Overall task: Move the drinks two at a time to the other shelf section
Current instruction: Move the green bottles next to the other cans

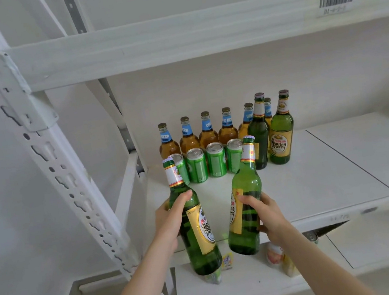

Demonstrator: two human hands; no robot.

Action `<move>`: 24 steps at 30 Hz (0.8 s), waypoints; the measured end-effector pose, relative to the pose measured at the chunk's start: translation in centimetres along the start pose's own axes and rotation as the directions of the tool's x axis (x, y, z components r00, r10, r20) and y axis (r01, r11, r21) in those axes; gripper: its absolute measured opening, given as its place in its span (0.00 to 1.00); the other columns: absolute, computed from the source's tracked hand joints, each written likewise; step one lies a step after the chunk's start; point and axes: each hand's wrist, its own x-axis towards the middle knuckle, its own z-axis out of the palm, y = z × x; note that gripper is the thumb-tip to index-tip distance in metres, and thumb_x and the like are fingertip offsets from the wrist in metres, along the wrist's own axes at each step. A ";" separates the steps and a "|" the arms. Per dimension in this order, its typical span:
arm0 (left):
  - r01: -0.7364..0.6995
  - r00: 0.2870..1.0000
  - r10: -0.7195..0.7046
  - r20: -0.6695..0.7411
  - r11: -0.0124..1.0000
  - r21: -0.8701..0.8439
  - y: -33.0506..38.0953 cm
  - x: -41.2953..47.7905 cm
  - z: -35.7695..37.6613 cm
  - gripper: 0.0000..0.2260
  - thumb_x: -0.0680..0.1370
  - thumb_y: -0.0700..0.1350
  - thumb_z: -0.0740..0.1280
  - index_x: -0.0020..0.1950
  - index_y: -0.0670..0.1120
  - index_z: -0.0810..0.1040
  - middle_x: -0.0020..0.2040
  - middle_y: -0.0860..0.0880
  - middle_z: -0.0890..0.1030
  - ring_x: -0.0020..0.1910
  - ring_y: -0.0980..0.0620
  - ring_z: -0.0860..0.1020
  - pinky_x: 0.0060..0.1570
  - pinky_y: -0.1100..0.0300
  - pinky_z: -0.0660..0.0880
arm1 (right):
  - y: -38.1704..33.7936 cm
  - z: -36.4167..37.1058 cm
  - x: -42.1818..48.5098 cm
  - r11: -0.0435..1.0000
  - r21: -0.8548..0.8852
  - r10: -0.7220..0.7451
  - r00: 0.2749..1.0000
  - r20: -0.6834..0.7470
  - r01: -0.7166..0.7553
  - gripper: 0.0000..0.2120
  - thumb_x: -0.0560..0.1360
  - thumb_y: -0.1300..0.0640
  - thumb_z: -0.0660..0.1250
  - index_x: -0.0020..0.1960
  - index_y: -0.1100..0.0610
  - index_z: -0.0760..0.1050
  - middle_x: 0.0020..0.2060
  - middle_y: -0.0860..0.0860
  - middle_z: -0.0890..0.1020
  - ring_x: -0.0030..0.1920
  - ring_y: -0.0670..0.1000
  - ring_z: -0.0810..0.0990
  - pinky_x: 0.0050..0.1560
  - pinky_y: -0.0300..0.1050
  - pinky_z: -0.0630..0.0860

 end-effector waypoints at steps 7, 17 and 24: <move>0.010 0.999 -0.010 0.031 1.000 0.021 -0.7 -2.8 2.2 0.17 0.70 0.54 0.75 0.50 0.43 0.81 0.43 0.43 0.85 0.41 0.46 0.83 0.37 0.58 0.75 | -0.8 -2.9 -3.1 1.000 -0.002 -0.025 0.998 -0.052 0.025 0.13 0.72 0.53 0.73 0.55 0.51 0.76 0.50 0.55 0.82 0.48 0.54 0.81 0.38 0.48 0.77; -0.021 0.997 0.018 0.081 0.999 0.033 -0.2 -6.3 11.3 0.16 0.71 0.54 0.74 0.50 0.44 0.80 0.45 0.43 0.84 0.43 0.47 0.82 0.37 0.59 0.74 | -2.6 -11.5 -4.0 0.998 -0.041 -0.055 0.995 -0.089 0.051 0.14 0.70 0.52 0.74 0.54 0.49 0.76 0.50 0.54 0.82 0.50 0.55 0.81 0.49 0.55 0.79; -0.045 0.995 0.041 0.091 0.998 0.042 -1.3 -9.8 20.3 0.16 0.71 0.56 0.74 0.49 0.45 0.81 0.44 0.44 0.85 0.44 0.47 0.82 0.37 0.58 0.74 | -4.9 -20.4 -5.3 0.996 -0.036 -0.079 0.996 -0.034 0.078 0.16 0.72 0.56 0.73 0.57 0.54 0.74 0.50 0.55 0.81 0.48 0.53 0.81 0.38 0.46 0.76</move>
